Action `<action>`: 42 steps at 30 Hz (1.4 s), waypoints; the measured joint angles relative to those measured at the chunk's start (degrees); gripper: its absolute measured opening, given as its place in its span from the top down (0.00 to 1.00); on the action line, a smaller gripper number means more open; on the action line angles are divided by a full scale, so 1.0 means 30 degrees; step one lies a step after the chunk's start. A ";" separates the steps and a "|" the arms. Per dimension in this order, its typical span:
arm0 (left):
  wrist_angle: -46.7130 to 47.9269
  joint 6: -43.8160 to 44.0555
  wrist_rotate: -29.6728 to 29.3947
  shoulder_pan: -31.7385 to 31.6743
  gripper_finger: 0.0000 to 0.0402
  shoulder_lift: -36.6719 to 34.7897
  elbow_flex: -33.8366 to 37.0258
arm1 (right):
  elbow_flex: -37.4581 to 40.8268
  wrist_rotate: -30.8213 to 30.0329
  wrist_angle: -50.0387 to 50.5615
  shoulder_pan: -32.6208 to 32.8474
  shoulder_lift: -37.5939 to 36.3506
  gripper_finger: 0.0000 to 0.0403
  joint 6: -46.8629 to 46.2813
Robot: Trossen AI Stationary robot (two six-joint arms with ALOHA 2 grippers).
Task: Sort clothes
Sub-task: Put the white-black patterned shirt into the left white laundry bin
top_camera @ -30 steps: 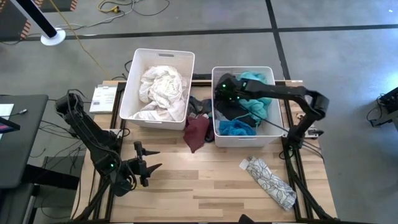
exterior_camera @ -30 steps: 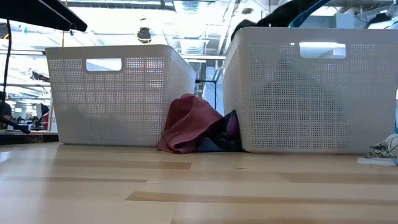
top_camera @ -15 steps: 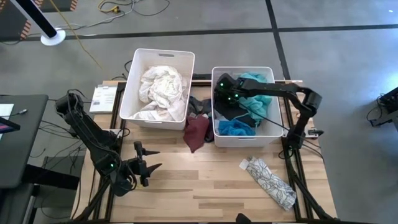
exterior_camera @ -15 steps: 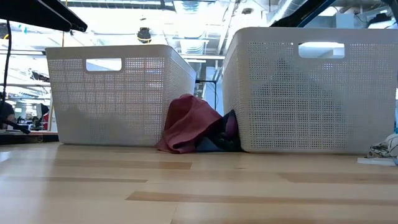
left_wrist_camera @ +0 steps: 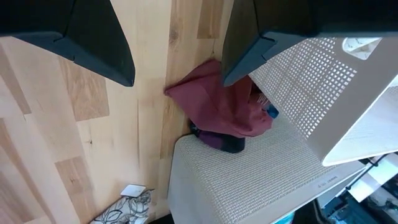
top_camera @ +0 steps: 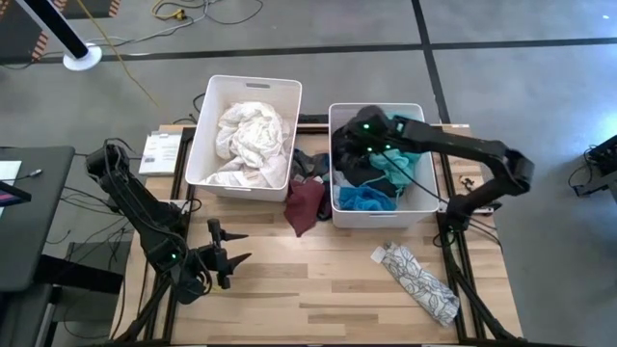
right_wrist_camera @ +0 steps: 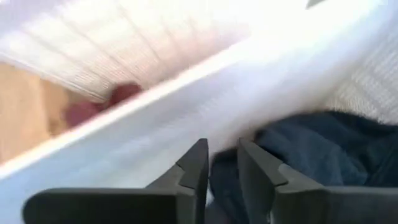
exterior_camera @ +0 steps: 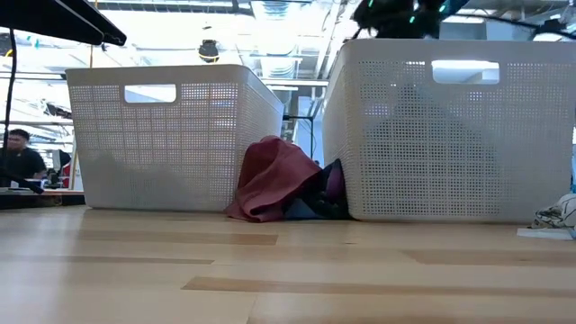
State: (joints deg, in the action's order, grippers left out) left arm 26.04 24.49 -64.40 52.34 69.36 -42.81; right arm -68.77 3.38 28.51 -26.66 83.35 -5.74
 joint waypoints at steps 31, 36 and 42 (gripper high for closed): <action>-0.0886 -0.0544 0.0528 -0.1243 0.42 0.0007 0.0000 | -0.0022 -0.0038 0.1898 1.2600 -0.6801 0.56 -0.2537; -0.2376 -0.2358 0.1064 -0.1786 0.42 0.0007 0.0000 | -0.0036 -0.0126 0.2879 1.5192 -0.6390 0.56 -0.4684; -0.3874 -0.4258 0.2438 -0.2731 0.42 0.0007 -0.0007 | -0.0036 -0.0711 0.4685 1.7610 -0.5203 0.56 -0.8654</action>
State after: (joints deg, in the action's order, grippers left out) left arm 14.42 11.72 -57.09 44.14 69.38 -42.83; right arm -68.88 1.25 42.57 26.17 67.74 -31.70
